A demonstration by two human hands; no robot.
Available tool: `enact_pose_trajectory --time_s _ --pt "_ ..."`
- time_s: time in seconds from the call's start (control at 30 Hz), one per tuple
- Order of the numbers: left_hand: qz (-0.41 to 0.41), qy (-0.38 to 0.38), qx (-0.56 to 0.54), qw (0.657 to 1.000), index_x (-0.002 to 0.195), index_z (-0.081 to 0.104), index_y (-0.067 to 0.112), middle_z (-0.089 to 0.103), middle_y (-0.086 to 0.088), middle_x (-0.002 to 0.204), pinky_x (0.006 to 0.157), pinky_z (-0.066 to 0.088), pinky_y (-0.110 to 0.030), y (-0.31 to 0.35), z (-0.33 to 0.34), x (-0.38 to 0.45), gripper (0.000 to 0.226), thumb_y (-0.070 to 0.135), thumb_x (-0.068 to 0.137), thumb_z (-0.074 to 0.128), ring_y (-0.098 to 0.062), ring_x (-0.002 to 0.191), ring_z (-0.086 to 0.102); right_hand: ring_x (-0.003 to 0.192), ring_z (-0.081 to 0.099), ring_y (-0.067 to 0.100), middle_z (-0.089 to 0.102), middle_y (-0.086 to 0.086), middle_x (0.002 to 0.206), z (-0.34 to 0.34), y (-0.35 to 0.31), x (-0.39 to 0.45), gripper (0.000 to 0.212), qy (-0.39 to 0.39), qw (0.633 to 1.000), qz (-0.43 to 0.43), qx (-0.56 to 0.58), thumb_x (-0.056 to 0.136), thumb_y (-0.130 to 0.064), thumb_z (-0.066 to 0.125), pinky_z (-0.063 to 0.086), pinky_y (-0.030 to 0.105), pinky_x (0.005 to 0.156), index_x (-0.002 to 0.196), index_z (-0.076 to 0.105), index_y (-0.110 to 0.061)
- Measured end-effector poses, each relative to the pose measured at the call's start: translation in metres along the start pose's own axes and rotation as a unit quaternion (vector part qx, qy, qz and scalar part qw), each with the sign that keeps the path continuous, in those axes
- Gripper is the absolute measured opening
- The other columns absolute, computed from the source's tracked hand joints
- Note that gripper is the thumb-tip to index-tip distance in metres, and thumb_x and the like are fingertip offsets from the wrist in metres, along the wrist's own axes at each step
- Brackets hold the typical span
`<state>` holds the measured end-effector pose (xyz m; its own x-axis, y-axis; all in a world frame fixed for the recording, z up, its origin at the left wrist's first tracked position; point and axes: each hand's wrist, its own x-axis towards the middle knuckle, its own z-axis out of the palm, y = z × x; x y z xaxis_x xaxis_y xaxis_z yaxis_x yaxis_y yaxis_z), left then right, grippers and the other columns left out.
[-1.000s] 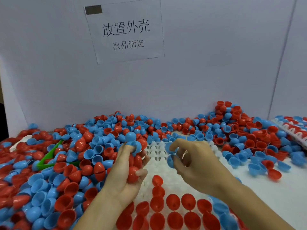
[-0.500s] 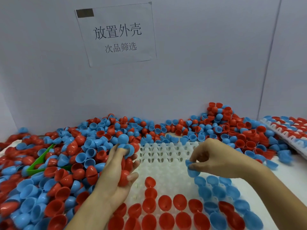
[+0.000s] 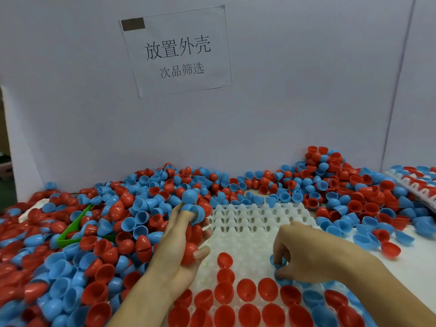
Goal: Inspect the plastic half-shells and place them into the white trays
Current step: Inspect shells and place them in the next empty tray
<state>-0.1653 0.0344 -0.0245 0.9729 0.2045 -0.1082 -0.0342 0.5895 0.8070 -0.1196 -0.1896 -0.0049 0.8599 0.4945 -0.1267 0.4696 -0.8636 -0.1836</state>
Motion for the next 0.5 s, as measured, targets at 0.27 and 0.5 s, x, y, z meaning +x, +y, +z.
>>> enact_pose_trajectory --time_s 0.27,0.5 --pt "0.051 0.004 0.066 0.997 0.111 0.066 0.028 0.062 -0.008 0.085 0.035 0.032 -0.019 0.013 -0.011 0.009 0.023 0.014 0.096 0.057 -0.013 0.061 0.057 0.079 0.061 -0.003 0.068 -0.017 0.083 0.0 -0.009 0.007 0.012 0.1 0.987 -0.087 0.087 0.094 -0.031 0.064 0.052 0.014 0.068 0.099 0.075 -0.031" --pt "0.298 0.189 0.361 0.863 0.11 0.057 0.039 0.067 0.007 0.087 0.051 0.045 -0.022 0.051 -0.053 0.017 0.031 0.015 0.093 0.065 -0.003 0.061 0.061 0.075 0.063 0.002 0.068 -0.014 0.087 0.008 -0.04 0.022 0.014 0.074 0.983 -0.13 0.104 0.093 -0.031 0.067 0.053 0.017 0.065 0.104 0.075 -0.027"
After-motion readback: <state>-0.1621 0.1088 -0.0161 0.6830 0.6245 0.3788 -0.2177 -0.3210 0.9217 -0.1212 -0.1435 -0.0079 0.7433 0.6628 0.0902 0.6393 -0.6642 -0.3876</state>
